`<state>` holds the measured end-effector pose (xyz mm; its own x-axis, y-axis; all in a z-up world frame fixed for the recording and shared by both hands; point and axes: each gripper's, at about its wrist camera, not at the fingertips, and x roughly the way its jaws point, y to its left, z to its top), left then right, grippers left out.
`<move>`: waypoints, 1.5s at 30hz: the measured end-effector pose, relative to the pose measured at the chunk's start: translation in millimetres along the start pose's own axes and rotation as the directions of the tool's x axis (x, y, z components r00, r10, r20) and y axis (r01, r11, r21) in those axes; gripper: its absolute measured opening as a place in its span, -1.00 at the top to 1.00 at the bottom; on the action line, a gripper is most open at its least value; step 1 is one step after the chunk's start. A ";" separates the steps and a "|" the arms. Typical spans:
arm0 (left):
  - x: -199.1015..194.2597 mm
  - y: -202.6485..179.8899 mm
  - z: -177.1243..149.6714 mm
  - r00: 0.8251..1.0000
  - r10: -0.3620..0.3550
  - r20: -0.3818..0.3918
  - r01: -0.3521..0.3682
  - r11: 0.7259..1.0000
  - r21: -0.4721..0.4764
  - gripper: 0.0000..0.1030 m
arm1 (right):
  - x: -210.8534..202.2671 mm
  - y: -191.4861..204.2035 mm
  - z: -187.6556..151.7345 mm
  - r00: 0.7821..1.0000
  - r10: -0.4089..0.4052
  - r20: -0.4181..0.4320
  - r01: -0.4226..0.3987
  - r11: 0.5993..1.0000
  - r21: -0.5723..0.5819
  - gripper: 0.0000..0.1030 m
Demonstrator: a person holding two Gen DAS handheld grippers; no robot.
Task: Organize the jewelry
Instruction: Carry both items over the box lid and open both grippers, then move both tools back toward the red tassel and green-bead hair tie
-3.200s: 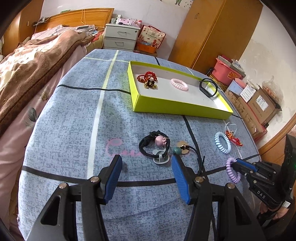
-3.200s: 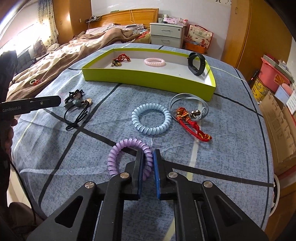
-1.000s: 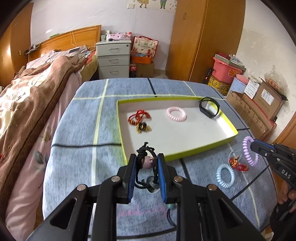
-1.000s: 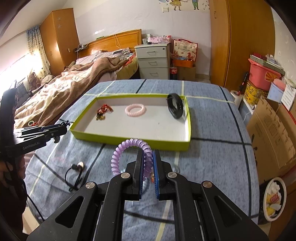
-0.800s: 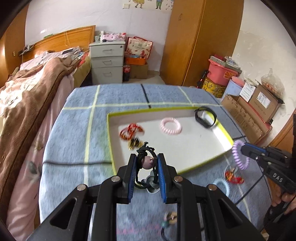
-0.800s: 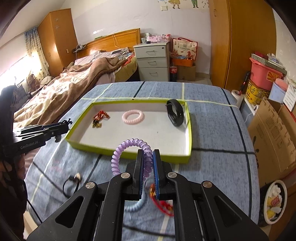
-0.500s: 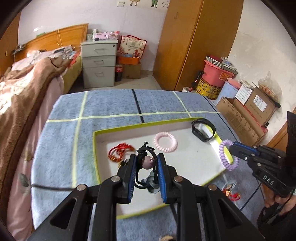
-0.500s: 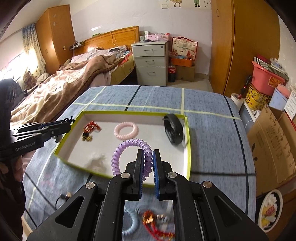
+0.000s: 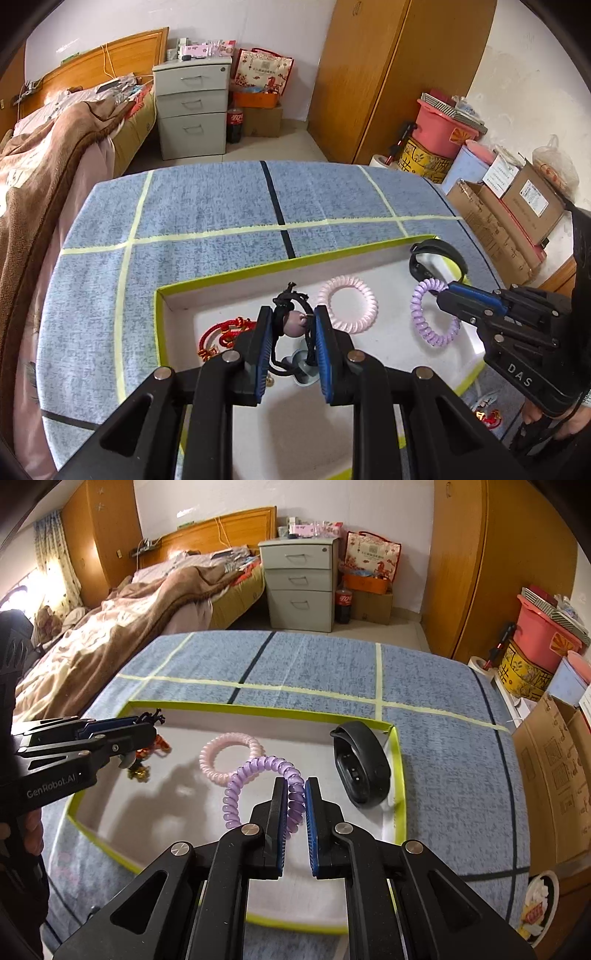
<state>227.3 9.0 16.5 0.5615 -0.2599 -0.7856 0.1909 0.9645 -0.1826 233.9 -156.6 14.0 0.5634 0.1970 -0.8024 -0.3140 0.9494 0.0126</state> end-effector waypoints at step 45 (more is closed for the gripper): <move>26.4 -8.3 -2.2 0.998 0.013 -0.061 -0.013 1.000 0.000 0.14 | 28.2 -15.4 2.2 0.997 -0.047 -0.059 0.048 0.999 0.015 0.54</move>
<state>238.8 -5.8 -4.1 0.5133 -0.2442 -0.8227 0.1833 0.9677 -0.1728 256.4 -165.2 -7.5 0.5315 0.1376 -0.8358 -0.2752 0.9612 -0.0167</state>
